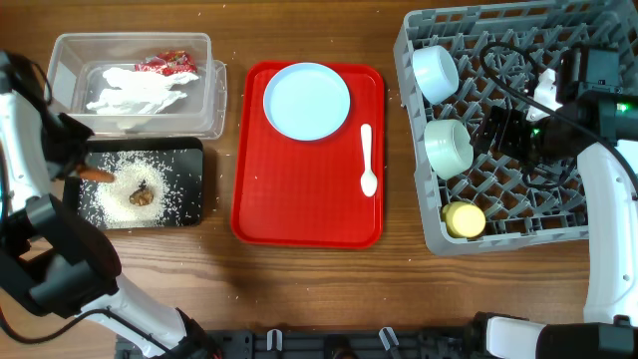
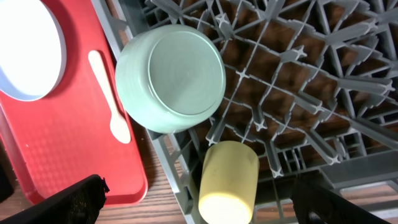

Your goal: Sort waste into correct bins and load items into the dishwasher rack

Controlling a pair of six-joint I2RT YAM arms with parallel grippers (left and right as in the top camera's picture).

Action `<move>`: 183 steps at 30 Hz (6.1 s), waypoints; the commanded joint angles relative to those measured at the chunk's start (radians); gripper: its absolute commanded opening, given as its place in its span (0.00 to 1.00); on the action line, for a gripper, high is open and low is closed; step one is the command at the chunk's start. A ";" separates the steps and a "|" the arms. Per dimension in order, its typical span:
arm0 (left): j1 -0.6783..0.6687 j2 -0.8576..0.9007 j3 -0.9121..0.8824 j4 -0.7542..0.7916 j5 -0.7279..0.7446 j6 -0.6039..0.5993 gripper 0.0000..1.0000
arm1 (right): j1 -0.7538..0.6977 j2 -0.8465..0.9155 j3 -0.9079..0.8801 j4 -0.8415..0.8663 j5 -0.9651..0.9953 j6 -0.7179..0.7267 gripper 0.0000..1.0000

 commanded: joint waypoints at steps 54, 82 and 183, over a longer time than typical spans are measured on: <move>-0.566 -0.218 -0.132 0.359 0.140 0.047 1.00 | 0.511 0.697 0.016 0.955 -0.051 0.702 0.42; -0.566 -0.218 -0.132 0.359 0.140 0.047 1.00 | 0.424 -0.033 0.150 0.406 1.020 -0.027 0.04; -0.567 -0.218 -0.132 0.363 0.141 0.047 1.00 | 0.314 0.034 0.172 0.026 0.318 0.096 0.04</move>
